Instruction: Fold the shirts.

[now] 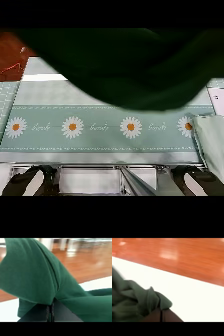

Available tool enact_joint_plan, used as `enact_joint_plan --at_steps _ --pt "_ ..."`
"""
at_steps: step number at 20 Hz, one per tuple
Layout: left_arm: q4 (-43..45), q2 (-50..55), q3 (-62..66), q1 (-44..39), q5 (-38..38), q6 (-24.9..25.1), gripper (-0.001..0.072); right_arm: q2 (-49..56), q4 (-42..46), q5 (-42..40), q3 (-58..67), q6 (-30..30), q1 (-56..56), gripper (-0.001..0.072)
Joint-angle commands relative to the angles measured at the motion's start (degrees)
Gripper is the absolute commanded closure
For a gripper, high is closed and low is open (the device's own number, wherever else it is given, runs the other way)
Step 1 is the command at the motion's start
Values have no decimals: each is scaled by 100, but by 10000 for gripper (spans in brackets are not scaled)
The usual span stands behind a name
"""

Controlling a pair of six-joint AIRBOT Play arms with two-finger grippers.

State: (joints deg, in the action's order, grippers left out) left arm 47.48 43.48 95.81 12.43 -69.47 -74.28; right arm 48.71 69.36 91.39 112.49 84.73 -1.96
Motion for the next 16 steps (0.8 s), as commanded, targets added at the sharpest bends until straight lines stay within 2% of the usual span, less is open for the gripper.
enact_joint_plan --at_steps 1,5,6,9,11,13,16 --pt "1099 -595 -20 125 -693 -374 689 -286 728 946 35 256 -20 689" --pt "1104 -876 -841 125 -1410 -695 689 -551 160 1123 -1078 356 -20 689" --pt "1097 -1005 -1639 122 -1663 -831 689 -767 -232 1069 -2236 321 -20 689" --pt "990 -1051 -3265 44 -1963 -892 689 -977 -350 546 -4253 190 -20 689" --pt "992 -962 -4286 -105 -1545 -846 689 -861 -435 -61 -5324 81 -20 690" --pt "920 -719 -5093 -308 -520 -800 689 -507 -391 -686 -5949 -72 -20 690" --pt "518 203 -5455 -800 876 -435 689 546 -184 -1403 -5888 -186 -90 689"
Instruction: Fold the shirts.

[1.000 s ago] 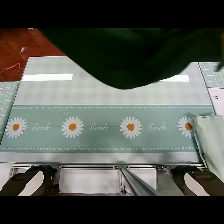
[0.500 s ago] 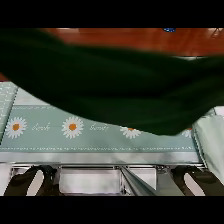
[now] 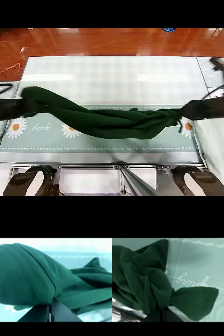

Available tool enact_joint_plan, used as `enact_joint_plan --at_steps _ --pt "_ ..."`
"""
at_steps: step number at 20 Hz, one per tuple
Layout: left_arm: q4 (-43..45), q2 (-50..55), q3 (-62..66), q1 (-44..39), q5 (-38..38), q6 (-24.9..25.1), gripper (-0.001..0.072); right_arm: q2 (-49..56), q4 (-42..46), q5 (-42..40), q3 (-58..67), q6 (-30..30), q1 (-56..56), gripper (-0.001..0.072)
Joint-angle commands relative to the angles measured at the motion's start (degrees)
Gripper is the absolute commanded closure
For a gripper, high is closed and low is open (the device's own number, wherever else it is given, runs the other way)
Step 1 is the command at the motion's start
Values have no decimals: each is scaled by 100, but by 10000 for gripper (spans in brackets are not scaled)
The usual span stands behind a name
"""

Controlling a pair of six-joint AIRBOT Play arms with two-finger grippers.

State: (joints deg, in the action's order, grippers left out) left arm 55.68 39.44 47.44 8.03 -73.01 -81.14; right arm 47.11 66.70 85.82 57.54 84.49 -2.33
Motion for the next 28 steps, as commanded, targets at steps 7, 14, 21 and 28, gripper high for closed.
enact_joint_plan --at_steps 7,14,21,28 --pt "-890 3738 442 -1049 2968 245 688 3281 -437 -2096 1106 -70 -640 689" --pt "-1259 5058 2468 -105 319 367 199 3797 -348 -1211 2542 -83 -1322 299" --pt "-1268 4437 1998 1307 96 332 199 1928 -116 -1460 262 -136 -3005 301" --pt "-1755 5372 1668 750 1141 212 199 708 -1394 -1764 -2479 -1051 -3005 302"
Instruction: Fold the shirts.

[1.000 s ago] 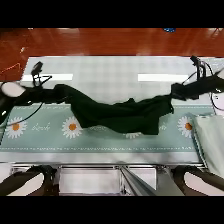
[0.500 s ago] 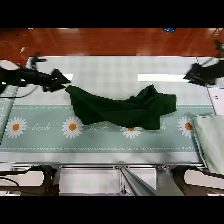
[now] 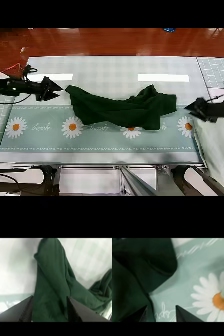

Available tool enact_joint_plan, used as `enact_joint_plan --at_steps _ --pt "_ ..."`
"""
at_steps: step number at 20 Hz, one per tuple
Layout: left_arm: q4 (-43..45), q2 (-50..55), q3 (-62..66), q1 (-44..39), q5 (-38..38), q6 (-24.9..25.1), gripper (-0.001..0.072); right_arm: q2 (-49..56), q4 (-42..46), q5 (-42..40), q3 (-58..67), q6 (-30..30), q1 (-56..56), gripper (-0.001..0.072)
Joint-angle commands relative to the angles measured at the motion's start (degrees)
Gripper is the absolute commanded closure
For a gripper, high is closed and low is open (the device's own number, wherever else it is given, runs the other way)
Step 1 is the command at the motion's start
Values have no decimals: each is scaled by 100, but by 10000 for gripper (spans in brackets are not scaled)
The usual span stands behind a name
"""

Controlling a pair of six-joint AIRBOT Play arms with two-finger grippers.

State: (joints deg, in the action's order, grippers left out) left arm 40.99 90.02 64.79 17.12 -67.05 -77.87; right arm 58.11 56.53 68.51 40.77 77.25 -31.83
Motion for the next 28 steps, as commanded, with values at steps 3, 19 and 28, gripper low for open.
enact_joint_plan --at_steps 3,19,28 --pt "-293 535 20 -411 1167 -339 200 -400 -260 304 -839 -365 -55 302" --pt "-138 992 1021 -964 909 87 689 -313 -494 -111 -1685 -238 1060 302" --pt "-138 994 1025 -964 673 92 688 1340 -1154 -1165 -979 -238 2695 378"
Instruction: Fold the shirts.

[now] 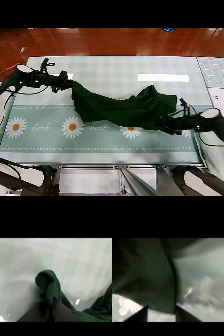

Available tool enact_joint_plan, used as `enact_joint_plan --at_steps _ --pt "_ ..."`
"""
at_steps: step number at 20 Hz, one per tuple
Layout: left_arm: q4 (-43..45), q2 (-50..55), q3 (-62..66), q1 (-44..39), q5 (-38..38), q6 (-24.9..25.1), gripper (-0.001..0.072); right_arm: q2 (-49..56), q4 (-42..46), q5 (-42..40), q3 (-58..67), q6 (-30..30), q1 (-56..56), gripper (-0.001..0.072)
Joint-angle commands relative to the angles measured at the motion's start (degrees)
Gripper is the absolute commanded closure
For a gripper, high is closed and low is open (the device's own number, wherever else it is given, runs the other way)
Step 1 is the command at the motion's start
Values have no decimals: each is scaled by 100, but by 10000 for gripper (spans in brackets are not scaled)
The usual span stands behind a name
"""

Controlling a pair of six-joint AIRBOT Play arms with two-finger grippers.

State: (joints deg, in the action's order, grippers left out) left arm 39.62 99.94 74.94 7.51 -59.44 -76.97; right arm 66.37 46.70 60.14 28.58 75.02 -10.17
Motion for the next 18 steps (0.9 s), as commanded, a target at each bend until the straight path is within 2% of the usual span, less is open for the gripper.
enact_joint_plan --at_steps 1,2,4,6,9,14,16,18 --pt "0 0 26 9 -197 4 688 623 -175 -334 365 -24 643 532" --pt "0 -20 28 28 -284 7 689 656 -210 -271 516 -160 704 687" --pt "-2 -122 94 101 -476 52 689 649 -262 254 1023 -402 693 689" --pt "-17 -369 348 240 -660 68 689 492 -118 758 1847 -378 605 690" --pt "-256 -1121 894 540 -671 66 689 59 267 994 3578 20 315 690" --pt "-1185 -2551 1891 966 -623 66 688 -227 496 1414 7152 476 -234 690" --pt "-1180 -3147 2284 1064 -627 68 689 -398 688 1644 8244 581 -262 690" --pt "-1176 -3768 2540 1191 -623 74 689 -745 826 1722 8815 603 -264 690"
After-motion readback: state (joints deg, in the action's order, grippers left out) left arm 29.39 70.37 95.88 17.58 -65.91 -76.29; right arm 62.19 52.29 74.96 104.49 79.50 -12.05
